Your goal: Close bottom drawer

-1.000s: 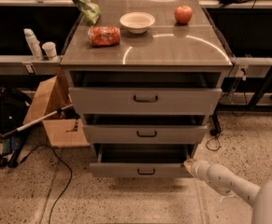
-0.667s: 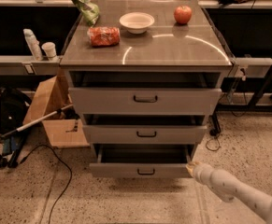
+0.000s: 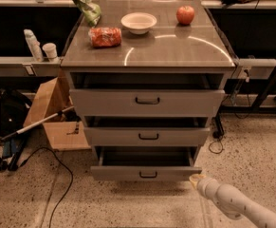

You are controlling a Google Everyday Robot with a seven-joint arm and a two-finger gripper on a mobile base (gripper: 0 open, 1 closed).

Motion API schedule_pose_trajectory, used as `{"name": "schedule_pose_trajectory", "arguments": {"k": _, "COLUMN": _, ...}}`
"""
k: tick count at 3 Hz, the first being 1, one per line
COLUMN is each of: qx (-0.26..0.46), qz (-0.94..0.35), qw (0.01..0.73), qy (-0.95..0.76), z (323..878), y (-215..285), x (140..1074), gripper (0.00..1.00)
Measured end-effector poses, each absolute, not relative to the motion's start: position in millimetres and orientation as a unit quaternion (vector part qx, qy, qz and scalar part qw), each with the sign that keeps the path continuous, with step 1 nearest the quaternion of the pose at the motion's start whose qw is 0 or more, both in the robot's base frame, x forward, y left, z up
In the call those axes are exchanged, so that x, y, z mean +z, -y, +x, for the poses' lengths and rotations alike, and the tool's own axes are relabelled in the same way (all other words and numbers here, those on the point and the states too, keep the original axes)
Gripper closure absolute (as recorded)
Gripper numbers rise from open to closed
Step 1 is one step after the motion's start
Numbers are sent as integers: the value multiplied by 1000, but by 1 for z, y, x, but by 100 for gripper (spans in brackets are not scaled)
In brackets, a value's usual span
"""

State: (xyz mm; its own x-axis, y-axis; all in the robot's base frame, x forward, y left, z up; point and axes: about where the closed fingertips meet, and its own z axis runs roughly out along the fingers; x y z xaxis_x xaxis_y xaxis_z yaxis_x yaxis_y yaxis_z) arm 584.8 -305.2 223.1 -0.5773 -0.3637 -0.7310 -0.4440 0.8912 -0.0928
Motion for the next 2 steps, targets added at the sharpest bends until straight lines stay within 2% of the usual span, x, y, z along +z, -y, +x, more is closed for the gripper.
{"name": "schedule_pose_trajectory", "arguments": {"k": 2, "qx": 97, "qz": -263, "qw": 378, "qy": -882, "z": 607, "y": 291, "x": 179, "gripper": 100}}
